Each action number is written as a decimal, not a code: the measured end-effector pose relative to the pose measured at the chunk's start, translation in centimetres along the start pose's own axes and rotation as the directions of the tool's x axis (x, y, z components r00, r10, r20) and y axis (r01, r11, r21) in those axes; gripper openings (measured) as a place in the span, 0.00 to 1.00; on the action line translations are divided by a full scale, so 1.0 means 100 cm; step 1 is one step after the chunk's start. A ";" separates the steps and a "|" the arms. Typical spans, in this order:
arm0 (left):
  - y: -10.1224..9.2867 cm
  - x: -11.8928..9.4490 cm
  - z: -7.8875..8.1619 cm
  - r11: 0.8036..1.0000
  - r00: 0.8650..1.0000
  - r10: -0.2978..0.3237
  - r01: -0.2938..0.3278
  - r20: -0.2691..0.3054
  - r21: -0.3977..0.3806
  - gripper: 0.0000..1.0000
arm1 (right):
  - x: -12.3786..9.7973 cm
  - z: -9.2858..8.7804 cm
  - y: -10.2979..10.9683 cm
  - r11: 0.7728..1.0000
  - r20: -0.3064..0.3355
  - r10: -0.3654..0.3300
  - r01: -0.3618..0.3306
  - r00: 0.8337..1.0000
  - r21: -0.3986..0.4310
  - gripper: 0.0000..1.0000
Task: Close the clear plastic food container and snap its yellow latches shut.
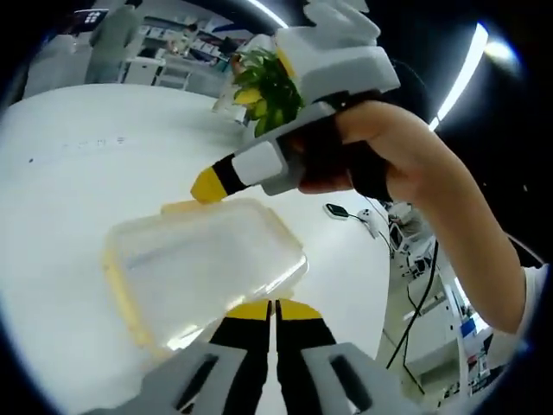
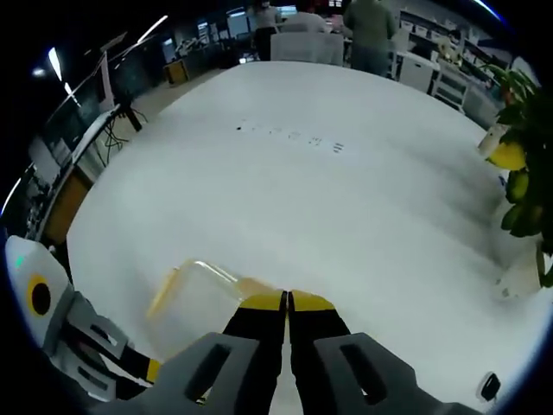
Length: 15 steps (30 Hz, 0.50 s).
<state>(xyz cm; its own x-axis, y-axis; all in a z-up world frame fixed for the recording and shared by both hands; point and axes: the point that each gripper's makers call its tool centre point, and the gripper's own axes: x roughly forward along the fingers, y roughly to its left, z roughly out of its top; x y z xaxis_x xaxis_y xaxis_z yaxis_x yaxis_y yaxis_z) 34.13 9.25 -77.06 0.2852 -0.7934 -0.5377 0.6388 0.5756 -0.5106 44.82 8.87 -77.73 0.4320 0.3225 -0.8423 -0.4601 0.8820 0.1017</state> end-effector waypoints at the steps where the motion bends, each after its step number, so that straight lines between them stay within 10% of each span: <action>1: 0.000 0.000 0.000 1.000 1.000 0.000 0.000 0.000 0.001 0.00 | 0.000 0.000 0.000 1.000 -0.001 0.000 0.000 1.000 -0.002 0.00; 15: -0.001 0.001 0.001 1.000 1.000 -0.009 0.009 0.000 0.011 0.00 | -0.003 0.004 0.000 1.000 0.011 0.008 -0.008 1.000 -0.023 0.00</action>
<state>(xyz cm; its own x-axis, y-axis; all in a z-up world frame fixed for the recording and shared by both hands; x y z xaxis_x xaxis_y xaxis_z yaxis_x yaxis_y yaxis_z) 34.16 9.09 -76.92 0.2792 -0.7989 -0.5328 0.6494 0.5658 -0.5081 45.01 8.93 -77.29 0.4368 0.3336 -0.8354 -0.4813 0.8712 0.0963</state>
